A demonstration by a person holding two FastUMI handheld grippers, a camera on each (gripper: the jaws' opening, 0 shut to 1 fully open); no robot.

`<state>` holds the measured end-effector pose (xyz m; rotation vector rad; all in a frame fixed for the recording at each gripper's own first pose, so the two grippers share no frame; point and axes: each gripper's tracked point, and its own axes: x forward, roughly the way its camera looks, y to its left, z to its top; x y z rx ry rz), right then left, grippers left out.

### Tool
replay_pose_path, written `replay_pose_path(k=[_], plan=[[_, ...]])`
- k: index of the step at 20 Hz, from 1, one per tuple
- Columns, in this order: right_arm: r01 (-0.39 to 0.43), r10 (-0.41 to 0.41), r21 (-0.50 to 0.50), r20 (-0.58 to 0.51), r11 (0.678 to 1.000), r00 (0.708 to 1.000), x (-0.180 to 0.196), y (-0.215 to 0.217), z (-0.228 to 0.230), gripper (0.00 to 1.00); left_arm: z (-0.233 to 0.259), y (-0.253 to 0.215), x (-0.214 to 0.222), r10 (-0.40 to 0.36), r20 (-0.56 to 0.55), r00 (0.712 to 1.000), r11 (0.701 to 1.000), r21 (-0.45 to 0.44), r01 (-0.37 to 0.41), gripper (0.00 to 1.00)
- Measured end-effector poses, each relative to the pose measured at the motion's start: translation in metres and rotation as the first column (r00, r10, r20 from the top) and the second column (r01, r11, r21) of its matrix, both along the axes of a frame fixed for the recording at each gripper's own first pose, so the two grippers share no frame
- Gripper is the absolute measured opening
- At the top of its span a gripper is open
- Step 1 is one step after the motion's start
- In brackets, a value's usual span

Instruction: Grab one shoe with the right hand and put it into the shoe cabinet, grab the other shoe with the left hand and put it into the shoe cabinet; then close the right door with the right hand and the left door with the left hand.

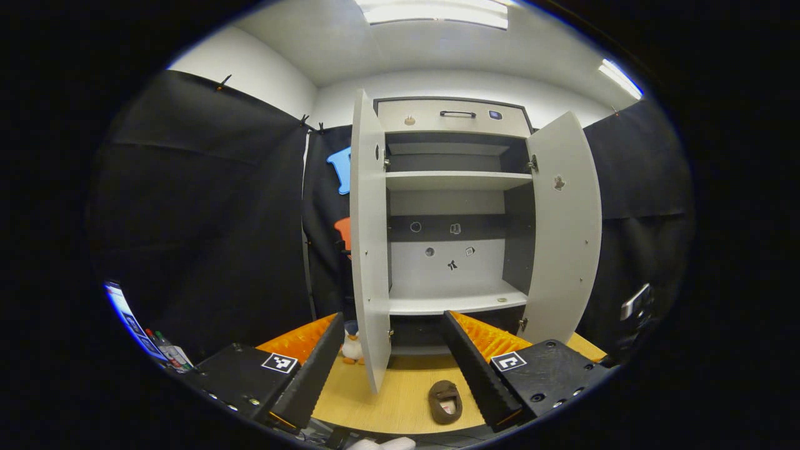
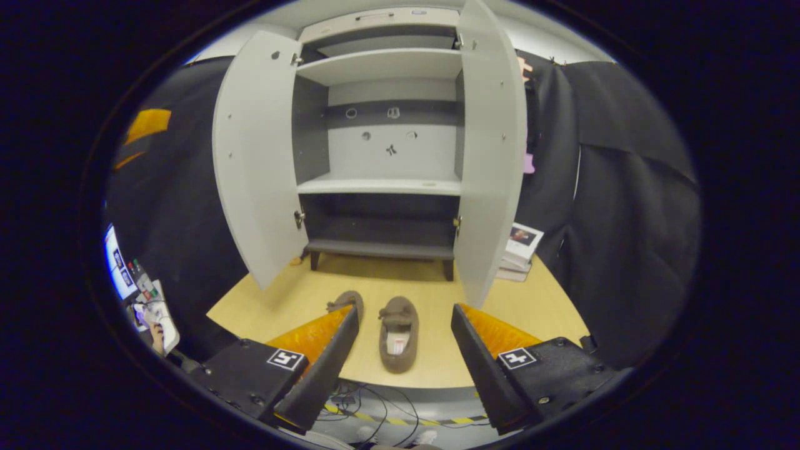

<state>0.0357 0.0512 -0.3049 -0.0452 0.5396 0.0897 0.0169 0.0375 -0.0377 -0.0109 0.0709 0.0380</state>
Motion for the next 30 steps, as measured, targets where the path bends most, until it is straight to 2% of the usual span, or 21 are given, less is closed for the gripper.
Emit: replay_pose_path(k=[4, 7, 10, 13, 17, 18, 19, 22, 23, 24, 25, 26, 27, 29, 30], plan=[[-0.019, 0.023, 0.037, -0.109, 0.999, 0.994, 0.015, 0.023, -0.083, 0.98, -0.006, 0.002, 0.001, -0.004, -0.006, 1.0, 1.0, 0.025, 0.004, 0.96], [-0.013, 0.016, 0.027, -0.12, 1.0, 0.993, 0.047, 0.034, -0.122, 0.96, -0.009, 0.004, 0.003, -0.015, -0.009, 1.0, 1.0, -0.003, 0.015, 0.96], [0.007, -0.001, 0.04, -0.164, 0.999, 0.986, 0.079, 0.041, -0.157, 0.95, -0.017, 0.009, 0.006, -0.002, -0.03, 1.0, 1.0, 0.005, 0.002, 0.96], [0.041, -0.029, 0.055, -0.201, 0.998, 0.979, 0.109, 0.04, -0.185, 0.89, -0.02, 0.016, 0.015, 0.021, -0.047, 0.999, 1.0, 0.009, -0.02, 0.96], [0.094, -0.073, 0.086, -0.223, 0.992, 0.972, 0.146, 0.041, -0.207, 0.87, -0.021, 0.02, 0.028, 0.049, -0.056, 0.997, 0.999, 0.025, -0.048, 0.96], [0.098, -0.076, 0.091, -0.224, 0.991, 0.972, 0.155, 0.042, -0.211, 0.81, -0.022, 0.02, 0.031, 0.054, -0.061, 0.997, 0.998, 0.031, -0.052, 0.96], [0.104, -0.08, 0.097, -0.229, 0.99, 0.97, 0.163, 0.043, -0.215, 0.86, -0.025, 0.02, 0.036, 0.058, -0.064, 0.996, 0.998, 0.04, -0.056, 0.96], [0.13, -0.1, 0.118, -0.235, 0.984, 0.967, 0.187, 0.045, -0.225, 0.84, -0.03, 0.016, 0.045, 0.063, -0.078, 0.995, 0.997, 0.045, -0.059, 0.96], [0.131, -0.101, 0.115, -0.237, 0.985, 0.966, 0.191, 0.044, -0.228, 0.75, -0.031, 0.015, 0.047, 0.061, -0.084, 0.995, 0.997, 0.045, -0.057, 0.96], [0.132, -0.102, 0.111, -0.24, 0.985, 0.965, 0.194, 0.043, -0.231, 0.77, -0.034, 0.014, 0.05, 0.061, -0.088, 0.994, 0.997, 0.047, -0.057, 0.96], [0.126, -0.097, 0.106, -0.244, 0.986, 0.965, 0.195, 0.041, -0.235, 0.65, -0.033, 0.014, 0.05, 0.063, -0.089, 0.994, 0.997, 0.049, -0.059, 0.97], [0.122, -0.094, 0.106, -0.242, 0.987, 0.966, 0.196, 0.038, -0.235, 0.58, -0.034, 0.014, 0.05, 0.065, -0.089, 0.994, 0.997, 0.049, -0.061, 0.96], [0.114, -0.082, 0.12, -0.248, 0.986, 0.965, 0.198, 0.041, -0.239, 0.39, -0.034, 0.015, 0.052, 0.066, -0.088, 0.994, 0.997, 0.045, -0.062, 0.96], [0.103, -0.063, 0.138, -0.268, 0.985, 0.961, 0.195, 0.044, -0.235, 0.15, -0.035, 0.016, 0.054, 0.063, -0.087, 0.994, 0.997, 0.037, -0.06, 0.96], [0.1, -0.055, 0.151, -0.276, 0.983, 0.96, 0.194, 0.046, -0.233, 0.13, -0.034, 0.015, 0.055, 0.062, -0.085, 0.994, 0.998, 0.035, -0.059, 0.97]])
